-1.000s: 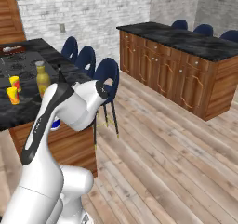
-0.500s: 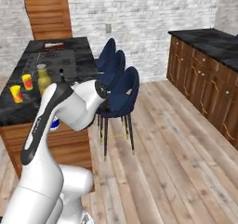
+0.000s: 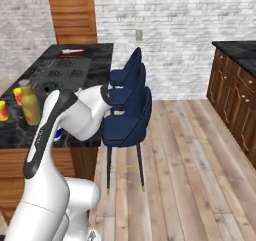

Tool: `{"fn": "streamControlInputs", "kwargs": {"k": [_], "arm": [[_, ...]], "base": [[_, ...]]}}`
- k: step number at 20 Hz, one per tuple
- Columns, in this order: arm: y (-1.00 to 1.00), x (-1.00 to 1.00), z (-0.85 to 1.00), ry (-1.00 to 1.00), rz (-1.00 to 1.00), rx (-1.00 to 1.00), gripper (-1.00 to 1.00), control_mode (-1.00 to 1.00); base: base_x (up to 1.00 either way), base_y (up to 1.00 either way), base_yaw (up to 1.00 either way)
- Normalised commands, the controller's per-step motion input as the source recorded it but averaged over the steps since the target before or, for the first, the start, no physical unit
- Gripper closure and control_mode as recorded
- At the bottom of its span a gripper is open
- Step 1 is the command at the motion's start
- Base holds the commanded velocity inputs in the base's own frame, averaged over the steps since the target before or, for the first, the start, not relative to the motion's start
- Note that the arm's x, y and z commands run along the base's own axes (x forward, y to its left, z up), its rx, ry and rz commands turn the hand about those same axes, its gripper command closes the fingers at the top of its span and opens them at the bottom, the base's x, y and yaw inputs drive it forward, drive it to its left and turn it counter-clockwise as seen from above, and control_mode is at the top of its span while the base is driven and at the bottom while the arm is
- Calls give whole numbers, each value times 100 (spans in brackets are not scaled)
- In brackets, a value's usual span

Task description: Place the drinks on the dining counter in a tight cluster.

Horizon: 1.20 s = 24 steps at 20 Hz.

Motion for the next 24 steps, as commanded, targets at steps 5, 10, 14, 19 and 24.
{"fn": "streamControlInputs", "kwargs": {"k": [5,10,14,19,24], "arm": [[0,0,0,0,0,0,100,100],[0,0,0,0,0,0,100,100],[0,0,0,0,0,0,100,100],[1,8,0,0,0,0,100,-100],[32,69,0,4,2,-1,100,-100]], "base": [[79,-5,0],[32,0,-1],[0,0,0],[2,0,0],[0,0,0]]}}
